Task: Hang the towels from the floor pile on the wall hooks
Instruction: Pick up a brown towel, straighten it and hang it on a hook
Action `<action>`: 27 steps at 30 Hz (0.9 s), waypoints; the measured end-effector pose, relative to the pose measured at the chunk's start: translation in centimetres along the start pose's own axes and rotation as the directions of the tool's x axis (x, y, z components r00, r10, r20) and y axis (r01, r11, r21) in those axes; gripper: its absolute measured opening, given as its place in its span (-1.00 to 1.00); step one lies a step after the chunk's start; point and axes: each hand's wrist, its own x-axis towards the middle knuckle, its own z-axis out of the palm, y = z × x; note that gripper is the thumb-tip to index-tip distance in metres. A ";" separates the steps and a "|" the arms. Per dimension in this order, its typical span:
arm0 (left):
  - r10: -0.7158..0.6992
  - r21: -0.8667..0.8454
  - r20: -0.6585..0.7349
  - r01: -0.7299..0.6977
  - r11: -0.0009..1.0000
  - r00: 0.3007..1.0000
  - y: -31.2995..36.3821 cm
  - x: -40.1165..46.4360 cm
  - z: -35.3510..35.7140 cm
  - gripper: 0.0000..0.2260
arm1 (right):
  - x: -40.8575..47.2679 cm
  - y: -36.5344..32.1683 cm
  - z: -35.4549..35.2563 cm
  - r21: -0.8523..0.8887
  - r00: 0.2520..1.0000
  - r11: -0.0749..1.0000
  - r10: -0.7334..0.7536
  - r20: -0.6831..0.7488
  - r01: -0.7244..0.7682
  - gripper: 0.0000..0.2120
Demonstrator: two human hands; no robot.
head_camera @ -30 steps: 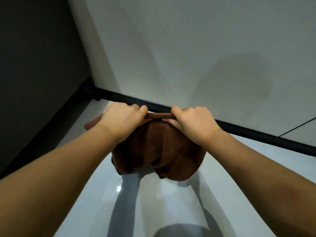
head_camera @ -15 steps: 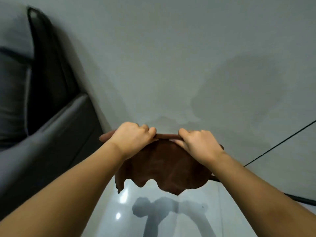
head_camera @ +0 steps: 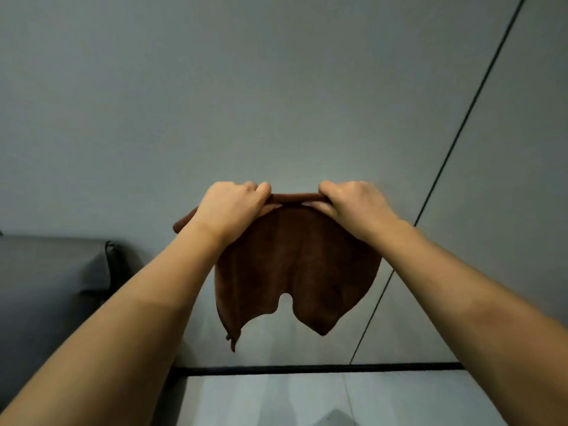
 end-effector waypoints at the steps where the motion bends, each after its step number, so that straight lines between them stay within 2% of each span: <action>1: 0.023 0.009 0.004 -0.023 1.000 1.000 0.4 0.7 -0.8 -0.66 | -0.5 0.0 -1.2 -0.052 1.000 0.999 -0.013 0.010 0.014 -0.60; 2: 0.045 0.026 0.041 -0.046 0.999 0.998 1.5 1.4 -1.7 -0.67 | -1.3 -0.2 -2.7 -0.132 0.997 0.991 -0.024 0.067 0.033 -0.61; 3: 0.060 0.060 0.114 -0.067 0.996 0.992 2.4 1.7 -2.0 -0.66 | -1.9 -0.7 -3.8 -0.168 0.983 0.985 -0.008 0.184 0.039 -0.61; 5: 0.077 0.069 0.201 -0.092 0.993 0.977 4.9 2.9 -2.7 -0.64 | -4.0 -1.1 -6.2 -0.200 0.929 0.978 0.125 0.348 -0.057 -0.61; 6: 0.092 0.055 0.213 -0.106 0.993 0.973 6.0 3.4 -3.2 -0.64 | -4.9 -1.0 -7.2 -0.230 0.908 0.968 0.181 0.379 -0.097 -0.61; 10: 0.284 -0.010 0.110 -0.284 0.959 0.953 12.3 5.4 -5.3 -0.62 | -10.6 1.0 -13.6 -0.385 0.844 0.897 0.370 0.389 -0.216 -0.60; 14: 0.440 -0.035 0.007 -0.440 0.898 0.898 18.3 7.2 -9.8 -0.65 | -15.7 2.5 -20.0 -0.479 0.782 0.809 0.526 0.333 -0.340 -0.57; 21: 0.580 -0.024 -0.124 -0.587 0.809 0.805 29.2 8.6 -17.1 -0.62 | -25.1 2.2 -31.3 -0.618 0.712 0.662 0.665 0.224 -0.424 -0.56; 27: 0.638 -0.125 -0.274 -0.684 0.719 0.720 43.7 7.0 -24.8 -0.62 | -36.9 1.2 -43.7 -0.689 0.602 0.507 0.788 0.127 -0.518 -0.58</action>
